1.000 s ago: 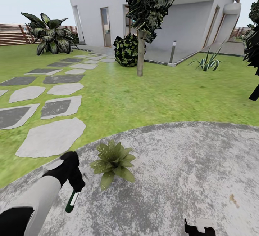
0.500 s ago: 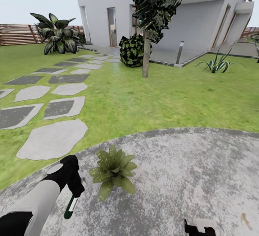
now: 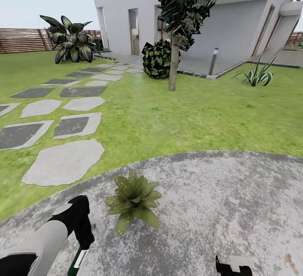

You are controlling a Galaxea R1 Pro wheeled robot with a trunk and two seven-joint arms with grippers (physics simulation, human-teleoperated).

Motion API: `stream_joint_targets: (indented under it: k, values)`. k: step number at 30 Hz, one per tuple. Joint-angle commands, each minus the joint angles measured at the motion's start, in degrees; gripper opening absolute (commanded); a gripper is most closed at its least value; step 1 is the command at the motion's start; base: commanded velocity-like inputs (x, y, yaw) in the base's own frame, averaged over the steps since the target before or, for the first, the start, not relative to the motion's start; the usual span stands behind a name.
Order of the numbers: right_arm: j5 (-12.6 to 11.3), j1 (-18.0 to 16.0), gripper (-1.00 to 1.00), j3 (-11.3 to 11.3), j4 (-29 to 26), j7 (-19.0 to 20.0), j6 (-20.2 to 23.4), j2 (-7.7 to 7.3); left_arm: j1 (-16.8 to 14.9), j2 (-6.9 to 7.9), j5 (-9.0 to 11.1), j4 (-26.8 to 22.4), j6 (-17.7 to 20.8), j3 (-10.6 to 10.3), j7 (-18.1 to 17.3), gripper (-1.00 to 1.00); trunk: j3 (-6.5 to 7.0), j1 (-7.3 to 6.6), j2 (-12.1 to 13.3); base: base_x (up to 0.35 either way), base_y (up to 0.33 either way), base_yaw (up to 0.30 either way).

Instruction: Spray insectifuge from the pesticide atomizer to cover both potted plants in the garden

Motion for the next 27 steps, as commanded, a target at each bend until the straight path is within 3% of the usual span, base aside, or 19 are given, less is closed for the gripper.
stream_joint_targets:
  k: [1,4,7,9,11,14,18,21,27]
  values:
    - [0.61,-0.05,1.00,-0.29,0.09,-0.27,-0.19,0.01,-0.18,-0.08,-0.19,-0.94,0.68,0.03,-0.54,-1.00,-0.05,-0.01,-0.02,0.000,0.000,0.000]
    - [0.65,-0.05,1.00,-0.29,0.09,-0.27,-0.19,-0.13,-0.37,0.00,-0.17,-4.87,0.93,0.35,-0.83,-1.00,-0.05,-0.01,-0.02,0.000,0.000,0.000]
    - [0.69,-0.05,1.00,-0.29,0.09,-0.27,-0.19,-0.16,-0.09,0.26,-0.26,-5.81,0.90,0.49,-0.85,-1.00,-0.05,-0.01,-0.02,0.000,0.000,0.000]
    - [0.69,-0.05,1.00,-0.29,0.09,-0.27,-0.19,-0.17,0.29,1.11,-0.21,-5.68,0.84,0.55,-0.62,-1.00,-0.05,-0.01,-0.02,0.000,0.000,0.000]
    - [0.69,-0.05,1.00,-0.29,0.09,-0.27,-0.19,-0.17,1.42,3.03,0.06,-4.74,0.73,0.57,-0.31,-1.00,-0.05,-0.01,-0.02,0.000,0.000,0.000]
    - [0.70,-0.05,1.00,-0.29,0.09,-0.27,-0.19,-0.17,2.36,3.57,0.41,-2.96,0.44,0.59,-0.14,-1.00,-0.05,-0.01,-0.02,0.000,0.000,0.000]
    - [0.67,-0.05,1.00,-0.29,0.09,-0.27,-0.19,-0.17,2.49,2.68,0.61,-3.28,0.56,0.84,-0.02,-1.00,-0.05,-0.01,-0.02,0.000,0.000,0.000]
    - [0.63,-0.05,1.00,-0.29,0.08,-0.27,-0.19,-0.21,2.49,1.02,0.55,-3.26,0.54,0.70,0.02,-1.00,-0.05,-0.01,-0.02,0.016,0.000,0.000]
    - [0.61,-0.05,1.00,-0.29,0.02,-0.27,-0.19,-0.17,2.50,0.66,0.54,-3.34,0.78,0.91,0.16,-1.00,-0.05,-0.01,-0.02,0.262,0.000,0.000]
